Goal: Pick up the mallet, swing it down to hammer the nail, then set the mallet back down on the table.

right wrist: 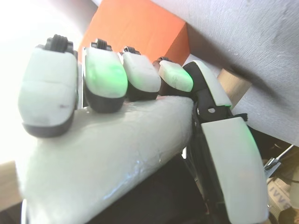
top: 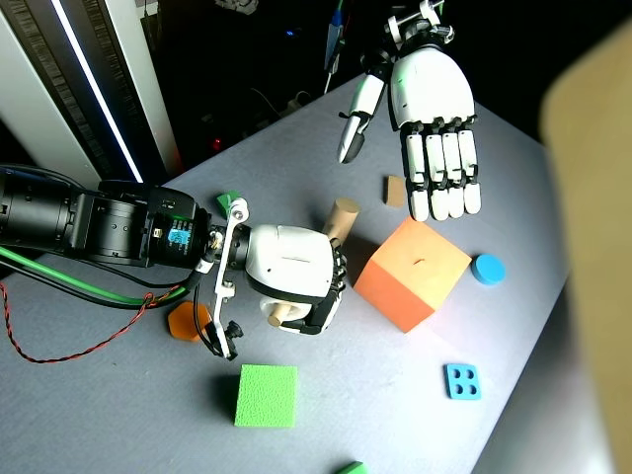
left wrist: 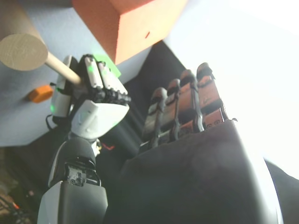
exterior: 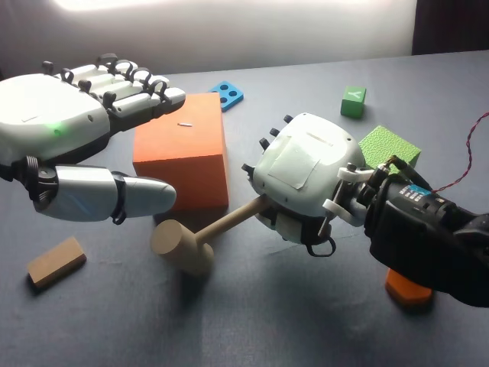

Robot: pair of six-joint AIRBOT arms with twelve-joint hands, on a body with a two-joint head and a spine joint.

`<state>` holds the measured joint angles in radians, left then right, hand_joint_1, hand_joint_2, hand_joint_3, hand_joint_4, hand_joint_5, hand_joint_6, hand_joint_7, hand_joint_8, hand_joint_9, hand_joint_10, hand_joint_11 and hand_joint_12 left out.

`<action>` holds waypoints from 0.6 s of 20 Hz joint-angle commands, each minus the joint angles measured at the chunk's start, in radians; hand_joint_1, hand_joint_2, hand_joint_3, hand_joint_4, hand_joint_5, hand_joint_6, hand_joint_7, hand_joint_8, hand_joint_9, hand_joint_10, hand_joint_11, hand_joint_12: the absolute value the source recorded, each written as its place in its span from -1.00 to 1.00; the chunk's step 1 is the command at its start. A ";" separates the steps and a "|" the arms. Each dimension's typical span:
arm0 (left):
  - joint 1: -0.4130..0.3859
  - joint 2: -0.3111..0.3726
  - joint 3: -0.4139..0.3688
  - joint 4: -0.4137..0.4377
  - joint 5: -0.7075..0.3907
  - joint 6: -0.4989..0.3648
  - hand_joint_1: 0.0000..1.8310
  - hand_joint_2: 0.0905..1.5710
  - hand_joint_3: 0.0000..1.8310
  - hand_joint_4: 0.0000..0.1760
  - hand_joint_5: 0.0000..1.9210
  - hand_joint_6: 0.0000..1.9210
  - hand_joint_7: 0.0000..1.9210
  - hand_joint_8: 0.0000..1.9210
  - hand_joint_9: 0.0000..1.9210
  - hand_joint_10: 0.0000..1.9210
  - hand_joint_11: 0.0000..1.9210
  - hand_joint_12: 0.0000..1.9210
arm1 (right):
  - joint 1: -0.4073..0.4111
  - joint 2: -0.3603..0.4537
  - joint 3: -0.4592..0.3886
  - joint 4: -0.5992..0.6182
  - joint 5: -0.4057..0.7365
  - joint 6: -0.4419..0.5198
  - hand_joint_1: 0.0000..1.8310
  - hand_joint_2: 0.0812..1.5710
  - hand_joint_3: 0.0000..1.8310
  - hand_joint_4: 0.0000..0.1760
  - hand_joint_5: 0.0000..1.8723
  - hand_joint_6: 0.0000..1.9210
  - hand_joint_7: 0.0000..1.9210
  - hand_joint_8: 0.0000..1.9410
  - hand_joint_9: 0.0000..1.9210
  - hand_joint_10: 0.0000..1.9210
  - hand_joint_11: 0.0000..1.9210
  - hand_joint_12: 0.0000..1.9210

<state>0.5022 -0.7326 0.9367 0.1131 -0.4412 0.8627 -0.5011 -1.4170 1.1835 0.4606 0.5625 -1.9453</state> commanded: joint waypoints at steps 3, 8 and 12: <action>-0.016 0.010 -0.004 -0.012 -0.103 0.000 -1.00 0.49 -1.00 -1.00 -0.97 -0.99 -0.99 -1.00 -1.00 -1.00 -1.00 -1.00 | 0.002 -0.001 -0.003 -0.037 0.061 -0.023 -0.28 0.92 -1.00 1.00 0.26 1.00 0.52 1.00 0.67 1.00 0.79 1.00; -0.018 0.010 -0.004 -0.012 -0.098 0.000 -1.00 0.49 -1.00 -1.00 -0.96 -0.99 -0.98 -0.99 -1.00 -1.00 -1.00 -1.00 | 0.000 0.002 -0.006 -0.037 0.062 -0.024 -0.54 0.88 -1.00 0.94 0.11 1.00 0.24 1.00 0.39 1.00 0.53 1.00; -0.018 0.010 -0.004 -0.012 -0.095 -0.001 -1.00 0.49 -1.00 -1.00 -0.99 -1.00 -1.00 -1.00 -1.00 -1.00 -1.00 -1.00 | -0.003 0.010 -0.015 -0.037 0.066 -0.024 -0.58 0.76 -1.00 -1.00 -0.13 0.86 -0.06 0.92 -0.02 1.00 0.05 0.98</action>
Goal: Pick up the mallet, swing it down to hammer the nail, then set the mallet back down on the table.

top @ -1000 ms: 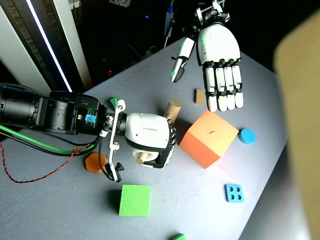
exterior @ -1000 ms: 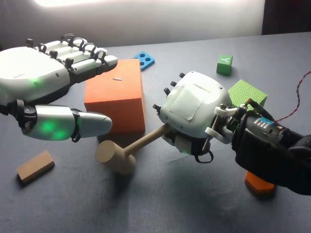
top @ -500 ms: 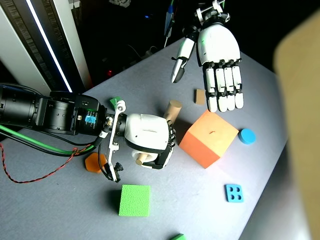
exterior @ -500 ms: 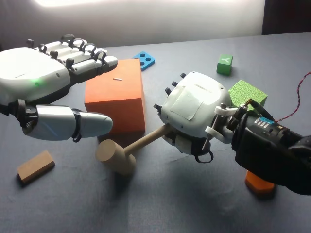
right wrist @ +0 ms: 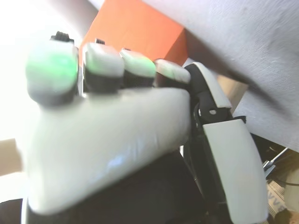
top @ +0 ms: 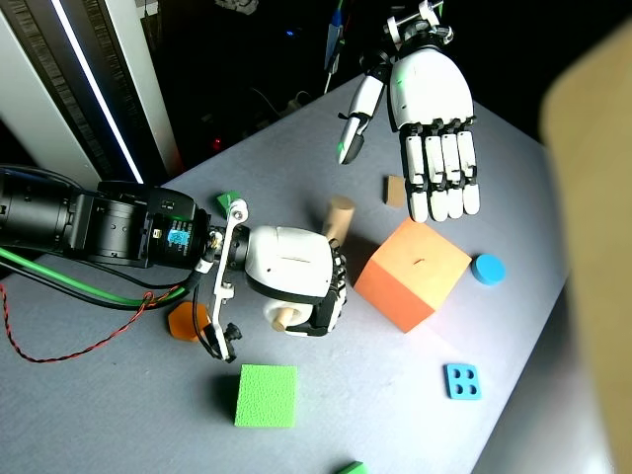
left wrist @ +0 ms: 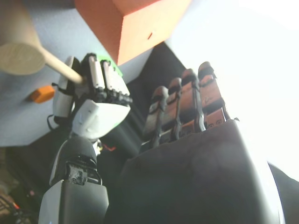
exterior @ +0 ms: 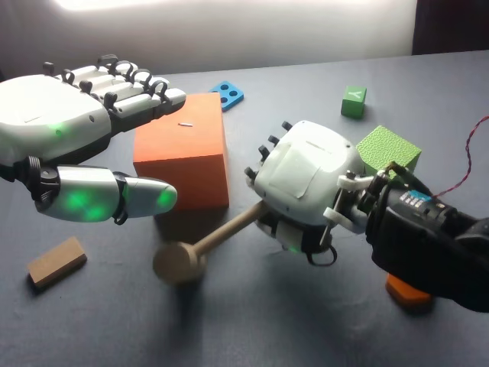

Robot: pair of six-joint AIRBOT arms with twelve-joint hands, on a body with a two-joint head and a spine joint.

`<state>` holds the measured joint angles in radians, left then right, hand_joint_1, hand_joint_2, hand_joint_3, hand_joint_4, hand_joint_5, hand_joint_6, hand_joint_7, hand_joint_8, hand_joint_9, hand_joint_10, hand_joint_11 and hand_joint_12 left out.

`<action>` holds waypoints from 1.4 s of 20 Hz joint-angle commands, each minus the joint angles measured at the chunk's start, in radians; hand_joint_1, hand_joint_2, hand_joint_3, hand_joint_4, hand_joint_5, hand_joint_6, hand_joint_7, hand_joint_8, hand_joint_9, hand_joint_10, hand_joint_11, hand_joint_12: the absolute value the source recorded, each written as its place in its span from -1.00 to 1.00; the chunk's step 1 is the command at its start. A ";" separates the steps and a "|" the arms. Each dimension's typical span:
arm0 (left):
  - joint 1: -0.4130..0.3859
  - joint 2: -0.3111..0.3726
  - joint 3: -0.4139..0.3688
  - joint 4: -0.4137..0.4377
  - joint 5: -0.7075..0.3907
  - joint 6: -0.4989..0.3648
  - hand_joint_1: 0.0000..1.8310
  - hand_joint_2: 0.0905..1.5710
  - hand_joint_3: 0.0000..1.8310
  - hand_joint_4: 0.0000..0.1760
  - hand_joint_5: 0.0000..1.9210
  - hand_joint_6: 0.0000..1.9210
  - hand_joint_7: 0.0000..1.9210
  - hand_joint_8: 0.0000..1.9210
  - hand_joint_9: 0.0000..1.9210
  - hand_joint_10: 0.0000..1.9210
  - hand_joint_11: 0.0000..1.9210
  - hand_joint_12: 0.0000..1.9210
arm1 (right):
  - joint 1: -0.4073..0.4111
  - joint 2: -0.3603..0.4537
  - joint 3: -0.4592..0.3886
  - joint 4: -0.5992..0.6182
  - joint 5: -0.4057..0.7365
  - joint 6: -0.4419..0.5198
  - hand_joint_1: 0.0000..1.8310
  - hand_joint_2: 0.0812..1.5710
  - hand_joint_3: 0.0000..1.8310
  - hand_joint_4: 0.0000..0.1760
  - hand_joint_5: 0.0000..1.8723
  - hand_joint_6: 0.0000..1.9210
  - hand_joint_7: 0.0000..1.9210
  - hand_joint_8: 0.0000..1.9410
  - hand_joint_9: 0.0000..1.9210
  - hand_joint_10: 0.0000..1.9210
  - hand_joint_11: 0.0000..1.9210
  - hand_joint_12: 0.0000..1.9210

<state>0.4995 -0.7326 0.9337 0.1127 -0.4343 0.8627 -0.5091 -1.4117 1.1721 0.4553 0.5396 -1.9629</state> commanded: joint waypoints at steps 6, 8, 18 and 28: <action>-0.016 0.010 -0.001 -0.012 -0.099 -0.001 -1.00 0.49 -1.00 -1.00 -0.99 -1.00 -1.00 -1.00 -1.00 -1.00 -1.00 -1.00 | 0.006 0.010 -0.005 -0.032 0.090 -0.008 -0.48 0.64 -1.00 -1.00 -0.35 0.23 -0.33 0.33 -0.34 0.42 -0.34 0.56; -0.016 0.010 -0.002 -0.012 -0.099 -0.001 -1.00 0.49 -1.00 -1.00 -0.98 -1.00 -1.00 -1.00 -1.00 -1.00 -1.00 -1.00 | 0.007 0.011 -0.005 -0.032 0.091 -0.008 -0.49 0.63 -1.00 -1.00 -0.37 0.12 -0.35 0.20 -0.36 0.27 -0.41 0.45; -0.016 0.010 -0.002 -0.012 -0.099 0.000 -1.00 0.49 -1.00 -1.00 -0.98 -0.99 -0.99 -1.00 -1.00 -1.00 -1.00 -1.00 | 0.005 0.071 -0.064 -0.031 0.109 -0.010 -0.60 0.59 -1.00 -1.00 -0.29 -1.00 -0.19 -0.98 -0.28 -0.88 -0.72 0.03; -0.023 0.010 -0.014 -0.012 -0.099 0.000 -1.00 0.48 -1.00 -1.00 -0.96 -0.99 -0.99 -1.00 -1.00 -1.00 -1.00 -1.00 | 0.127 0.390 -0.391 0.322 0.041 -0.201 -0.57 0.49 -1.00 -1.00 -0.52 -1.00 -0.44 -0.99 -0.45 -1.00 -0.87 -0.03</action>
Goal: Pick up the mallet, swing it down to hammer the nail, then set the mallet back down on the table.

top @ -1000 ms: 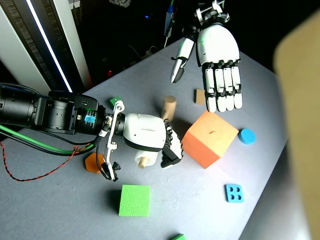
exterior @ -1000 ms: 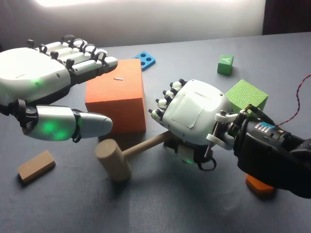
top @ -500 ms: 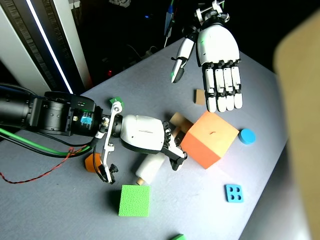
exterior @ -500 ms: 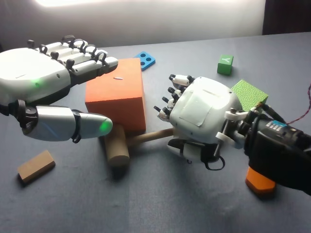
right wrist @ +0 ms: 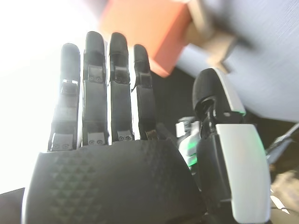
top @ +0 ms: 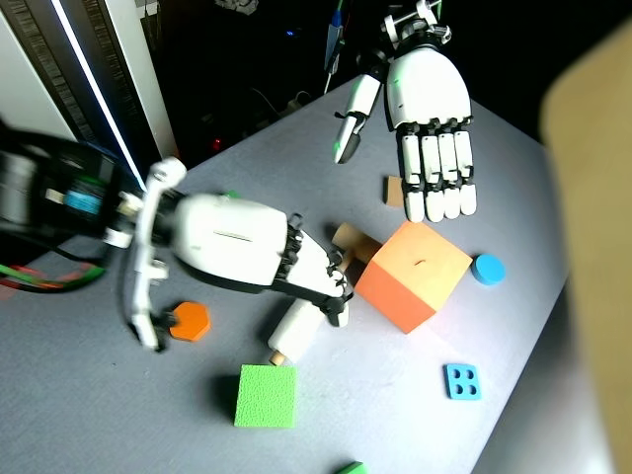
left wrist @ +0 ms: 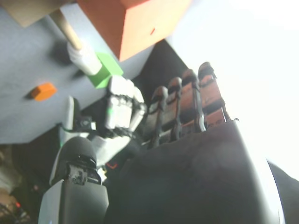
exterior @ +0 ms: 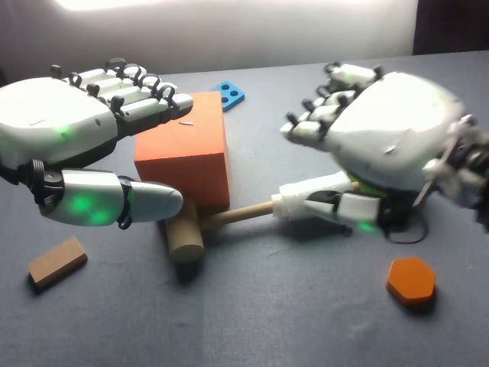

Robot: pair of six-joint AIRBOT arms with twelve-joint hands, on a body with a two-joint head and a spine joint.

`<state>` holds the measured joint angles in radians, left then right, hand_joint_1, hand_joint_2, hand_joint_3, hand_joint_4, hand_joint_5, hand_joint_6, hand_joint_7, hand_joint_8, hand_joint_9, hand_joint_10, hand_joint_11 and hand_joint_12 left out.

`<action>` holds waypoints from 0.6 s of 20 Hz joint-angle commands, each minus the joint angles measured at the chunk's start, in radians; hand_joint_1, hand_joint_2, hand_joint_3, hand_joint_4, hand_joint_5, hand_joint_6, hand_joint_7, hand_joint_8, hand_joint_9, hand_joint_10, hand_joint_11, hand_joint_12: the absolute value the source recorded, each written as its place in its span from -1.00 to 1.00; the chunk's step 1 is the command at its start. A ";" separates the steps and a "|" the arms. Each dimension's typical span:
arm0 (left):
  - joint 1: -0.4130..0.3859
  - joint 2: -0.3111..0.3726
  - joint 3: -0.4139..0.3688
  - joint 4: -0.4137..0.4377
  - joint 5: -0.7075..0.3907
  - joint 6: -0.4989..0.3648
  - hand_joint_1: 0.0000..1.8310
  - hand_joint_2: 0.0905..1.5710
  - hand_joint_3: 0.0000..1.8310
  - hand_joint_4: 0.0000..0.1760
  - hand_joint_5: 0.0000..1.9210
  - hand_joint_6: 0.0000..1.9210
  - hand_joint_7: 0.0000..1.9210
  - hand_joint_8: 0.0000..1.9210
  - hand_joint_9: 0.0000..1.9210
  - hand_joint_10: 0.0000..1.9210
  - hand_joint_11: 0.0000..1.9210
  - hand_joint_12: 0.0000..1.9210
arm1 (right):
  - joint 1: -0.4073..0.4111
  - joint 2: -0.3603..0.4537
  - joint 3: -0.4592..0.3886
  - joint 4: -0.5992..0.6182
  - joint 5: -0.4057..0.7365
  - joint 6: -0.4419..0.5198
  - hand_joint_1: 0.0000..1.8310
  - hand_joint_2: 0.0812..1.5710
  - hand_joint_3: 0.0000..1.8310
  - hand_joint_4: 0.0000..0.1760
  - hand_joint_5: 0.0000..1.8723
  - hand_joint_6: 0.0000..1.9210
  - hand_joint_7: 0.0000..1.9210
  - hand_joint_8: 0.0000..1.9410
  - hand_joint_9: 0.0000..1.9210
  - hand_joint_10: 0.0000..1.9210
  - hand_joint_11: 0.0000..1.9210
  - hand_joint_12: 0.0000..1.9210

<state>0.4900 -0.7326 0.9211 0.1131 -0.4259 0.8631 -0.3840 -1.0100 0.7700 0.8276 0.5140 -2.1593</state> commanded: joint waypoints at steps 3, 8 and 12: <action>-0.020 0.011 -0.010 -0.012 -0.108 0.000 -1.00 0.47 -1.00 -1.00 -0.97 -1.00 -1.00 -1.00 -1.00 -1.00 -1.00 -1.00 | 0.075 0.102 -0.074 0.005 0.000 -0.038 -0.53 0.47 -1.00 -1.00 -0.54 -1.00 -0.44 -1.00 -0.46 -1.00 -0.87 -0.03; -0.023 0.011 -0.015 -0.012 -0.094 0.000 -1.00 0.48 -1.00 -1.00 -0.92 -0.98 -0.96 -0.98 -0.99 -1.00 -1.00 -1.00 | 0.084 0.228 -0.135 0.093 -0.073 -0.080 -0.44 0.45 -1.00 -1.00 -0.41 -0.96 -0.34 -0.96 -0.38 -0.97 -0.81 0.00; -0.010 0.011 -0.009 -0.012 -0.093 0.000 -1.00 0.48 -1.00 -1.00 -0.83 -0.99 -0.83 -0.98 -0.87 -0.98 -0.96 -0.98 | 0.056 0.241 -0.147 0.093 -0.021 -0.090 -0.35 0.46 -0.99 -1.00 -0.26 -0.92 -0.24 -0.93 -0.29 -0.95 -0.69 -0.05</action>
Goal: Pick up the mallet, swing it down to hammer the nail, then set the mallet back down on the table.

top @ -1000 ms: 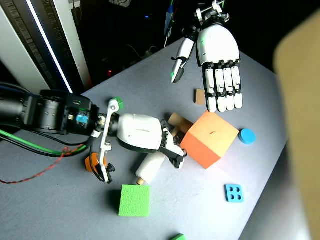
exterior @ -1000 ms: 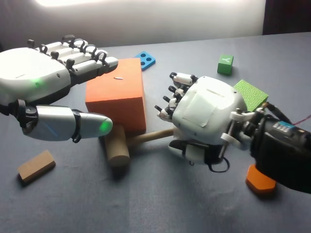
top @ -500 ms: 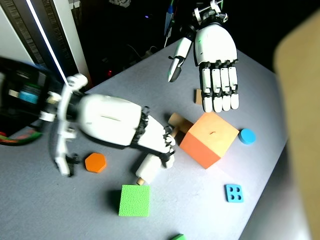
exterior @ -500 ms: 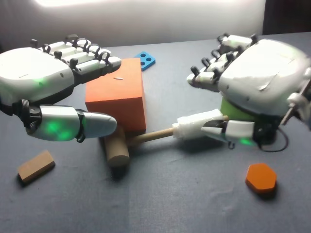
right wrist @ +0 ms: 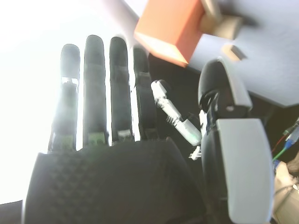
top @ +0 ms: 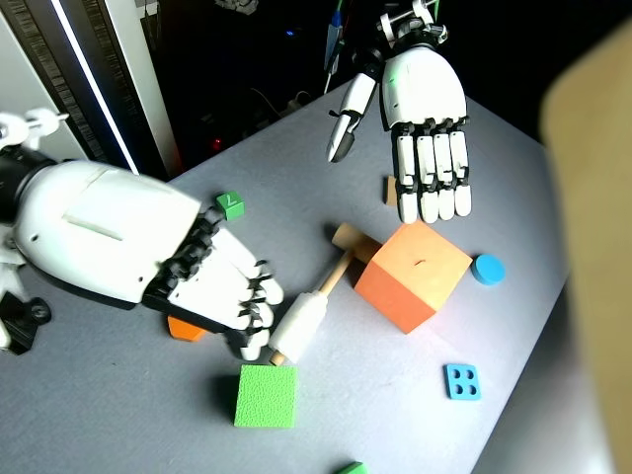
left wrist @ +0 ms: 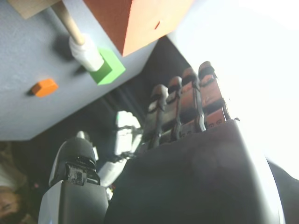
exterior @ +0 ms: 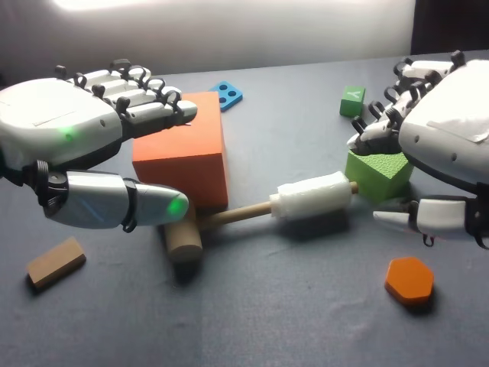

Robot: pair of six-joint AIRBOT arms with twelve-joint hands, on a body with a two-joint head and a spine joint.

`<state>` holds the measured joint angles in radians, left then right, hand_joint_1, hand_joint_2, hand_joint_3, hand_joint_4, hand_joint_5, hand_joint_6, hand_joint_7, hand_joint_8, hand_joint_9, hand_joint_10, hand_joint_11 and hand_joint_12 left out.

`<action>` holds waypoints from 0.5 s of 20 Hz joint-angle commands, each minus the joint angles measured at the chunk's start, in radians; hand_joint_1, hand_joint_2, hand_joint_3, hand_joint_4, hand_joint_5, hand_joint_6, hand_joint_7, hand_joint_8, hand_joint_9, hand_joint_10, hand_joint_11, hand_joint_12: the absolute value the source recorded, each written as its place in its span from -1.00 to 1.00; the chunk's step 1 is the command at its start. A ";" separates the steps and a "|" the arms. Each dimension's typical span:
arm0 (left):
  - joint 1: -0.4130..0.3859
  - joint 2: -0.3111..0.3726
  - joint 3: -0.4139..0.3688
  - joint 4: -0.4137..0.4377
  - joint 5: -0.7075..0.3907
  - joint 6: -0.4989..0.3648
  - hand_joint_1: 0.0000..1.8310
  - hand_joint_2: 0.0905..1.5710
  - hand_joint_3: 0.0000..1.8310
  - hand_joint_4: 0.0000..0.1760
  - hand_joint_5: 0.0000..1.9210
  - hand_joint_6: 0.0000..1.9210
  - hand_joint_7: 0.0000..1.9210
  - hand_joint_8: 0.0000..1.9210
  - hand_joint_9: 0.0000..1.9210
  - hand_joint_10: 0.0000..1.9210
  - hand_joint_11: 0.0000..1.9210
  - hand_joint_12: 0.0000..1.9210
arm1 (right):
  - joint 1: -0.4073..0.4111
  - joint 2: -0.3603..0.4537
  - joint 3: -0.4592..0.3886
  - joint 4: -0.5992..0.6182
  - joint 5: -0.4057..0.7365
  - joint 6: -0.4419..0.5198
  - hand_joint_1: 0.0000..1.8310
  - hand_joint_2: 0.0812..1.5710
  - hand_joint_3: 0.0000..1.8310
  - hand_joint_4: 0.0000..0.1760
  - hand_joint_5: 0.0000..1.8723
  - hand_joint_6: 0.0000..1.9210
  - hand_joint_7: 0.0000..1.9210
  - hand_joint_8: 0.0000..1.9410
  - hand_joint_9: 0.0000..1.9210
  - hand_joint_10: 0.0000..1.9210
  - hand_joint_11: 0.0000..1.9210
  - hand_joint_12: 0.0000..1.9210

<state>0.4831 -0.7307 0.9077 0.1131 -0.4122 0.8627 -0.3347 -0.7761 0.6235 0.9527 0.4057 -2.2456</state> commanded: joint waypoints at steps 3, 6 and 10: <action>0.008 0.010 0.001 -0.012 -0.107 -0.003 -1.00 0.47 -1.00 -1.00 -0.79 -0.99 -0.77 -0.99 -0.81 -0.98 -0.94 -0.95 | 0.003 0.000 -0.001 -0.032 0.090 0.035 -0.36 0.48 -0.99 -1.00 -0.24 -0.91 -0.22 -0.92 -0.26 -0.94 -0.67 -0.05; 0.015 0.007 0.006 -0.012 -0.117 -0.019 -0.83 0.44 -1.00 -1.00 -0.51 -0.94 -0.44 -0.91 -0.57 -0.97 -1.00 -0.51 | 0.005 -0.013 0.000 -0.032 0.099 0.044 -0.39 0.47 -1.00 -1.00 -0.64 0.25 -0.64 0.40 -0.60 0.38 -0.65 0.43; -0.007 0.003 0.007 -0.012 -0.108 -0.019 -0.72 0.38 -1.00 -1.00 -0.86 0.68 -0.80 0.68 -0.84 0.65 -1.00 0.70 | 0.004 -0.022 0.004 -0.032 0.100 0.054 -0.41 0.43 -1.00 -1.00 -0.78 0.94 -0.71 0.85 -0.63 0.82 -0.66 0.79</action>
<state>0.4889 -0.7315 0.9131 0.1101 -0.4099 0.8467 -0.3401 -0.8021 0.6243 0.9577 0.4278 -2.1952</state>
